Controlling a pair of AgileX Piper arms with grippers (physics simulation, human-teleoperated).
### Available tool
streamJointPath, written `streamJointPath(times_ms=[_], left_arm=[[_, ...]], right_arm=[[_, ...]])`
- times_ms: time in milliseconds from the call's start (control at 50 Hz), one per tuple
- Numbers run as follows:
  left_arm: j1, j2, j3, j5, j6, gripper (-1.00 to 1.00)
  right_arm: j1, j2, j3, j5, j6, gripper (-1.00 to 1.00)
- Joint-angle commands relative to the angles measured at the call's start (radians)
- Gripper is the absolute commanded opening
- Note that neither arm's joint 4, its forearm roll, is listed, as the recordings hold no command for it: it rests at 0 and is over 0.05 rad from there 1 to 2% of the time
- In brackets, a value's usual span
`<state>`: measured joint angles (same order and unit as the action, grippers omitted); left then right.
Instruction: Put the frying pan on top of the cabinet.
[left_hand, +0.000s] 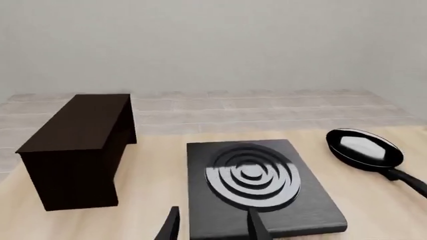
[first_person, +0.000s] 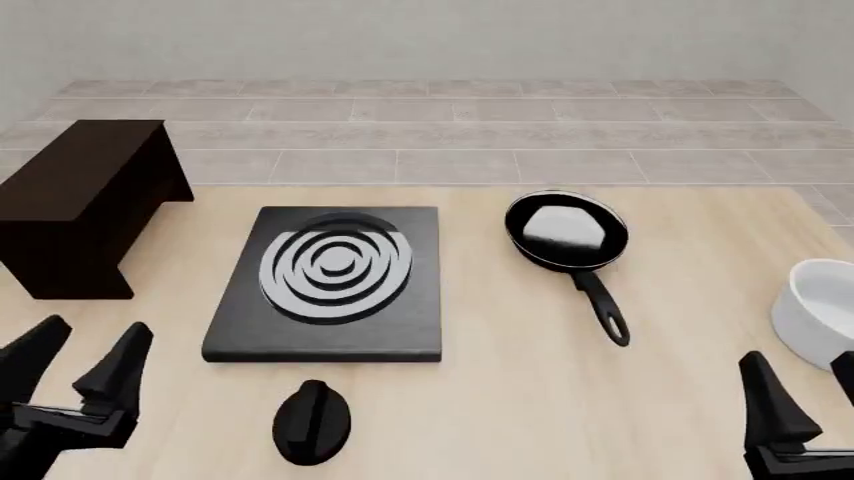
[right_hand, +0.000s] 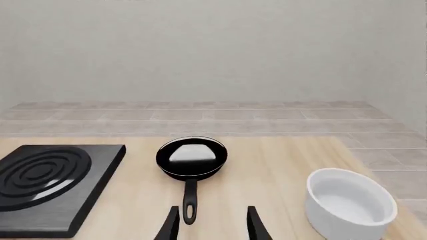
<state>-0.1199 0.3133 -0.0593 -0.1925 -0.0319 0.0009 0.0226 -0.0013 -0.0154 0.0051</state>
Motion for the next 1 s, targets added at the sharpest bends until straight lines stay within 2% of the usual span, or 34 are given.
streamJointPath(times_ms=[20,160,200,220,240,260,280,300,320,340,360,380,440,460,580,620,700,720,800,880,900,960,1000], left_arm=[[-0.152,0.363,-0.135,-0.157,-0.057,1.0],[-0.306,0.547,-0.271,-0.164,-0.163,1.0],[-0.442,0.63,-0.302,-0.187,-0.269,1.0],[-0.46,0.656,-0.313,-0.202,-0.325,1.0],[-0.487,0.665,-0.329,-0.197,-0.316,1.0],[-0.553,0.676,-0.347,-0.188,-0.304,1.0],[-0.553,0.677,-0.347,-0.187,-0.304,1.0],[-0.602,0.762,-0.378,-0.184,-0.402,1.0],[-0.602,0.763,-0.378,-0.185,-0.402,1.0],[-0.589,0.817,-0.396,-0.187,-0.469,1.0],[-0.605,0.822,-0.405,-0.188,-0.475,1.0],[-0.6,0.812,-0.421,-0.169,-0.446,1.0],[-0.656,0.811,-0.438,-0.164,-0.486,1.0],[-0.684,0.82,-0.455,-0.148,-0.468,1.0],[-0.703,0.881,-0.526,-0.123,-0.452,1.0],[-0.726,0.921,-0.548,-0.123,-0.481,1.0],[-0.707,0.978,-0.573,-0.14,-0.557,1.0],[-0.707,0.978,-0.574,-0.14,-0.557,1.0],[-0.735,1.023,-0.598,-0.152,-0.61,1.0],[-0.729,1.066,-0.633,-0.16,-0.61,1.0],[-0.729,1.093,-0.637,-0.171,-0.647,1.0],[-0.706,1.137,-0.661,-0.178,-0.671,1.0],[-0.71,1.132,-0.671,-0.171,-0.657,1.0]], right_arm=[[-0.008,0.0,0.001,-0.004,0.013,1.0],[-0.009,0.007,0.001,-0.011,0.017,1.0],[-0.008,0.004,0.001,-0.009,0.015,1.0],[-0.008,0.005,0.001,-0.01,0.015,1.0],[-0.008,0.004,0.001,-0.01,0.016,1.0],[-0.007,0.004,0.001,-0.009,0.016,1.0],[-0.007,0.003,0.001,-0.009,0.016,1.0],[-0.006,0.004,0.001,-0.01,0.014,1.0],[-0.005,0.006,0.001,-0.011,0.013,1.0],[-0.005,0.006,0.001,-0.011,0.013,1.0],[-0.005,0.009,0.001,-0.014,0.013,1.0],[-0.005,0.011,0.001,-0.015,0.013,1.0],[-0.003,0.012,0.001,-0.015,0.011,1.0],[-0.003,0.013,0.001,-0.016,0.013,1.0],[-0.003,0.002,0.001,-0.007,0.007,1.0],[-0.002,0.003,0.001,-0.007,0.007,1.0],[-0.002,0.002,0.001,-0.006,0.007,1.0],[-0.002,0.002,0.001,-0.006,0.007,1.0],[-0.003,-0.001,0.001,-0.002,0.009,1.0],[-0.002,-0.003,0.001,0.0,0.01,1.0],[-0.002,-0.005,0.001,0.001,0.01,1.0],[-0.002,-0.008,0.001,0.002,0.01,1.0],[-0.002,-0.007,0.001,0.002,0.01,1.0]])
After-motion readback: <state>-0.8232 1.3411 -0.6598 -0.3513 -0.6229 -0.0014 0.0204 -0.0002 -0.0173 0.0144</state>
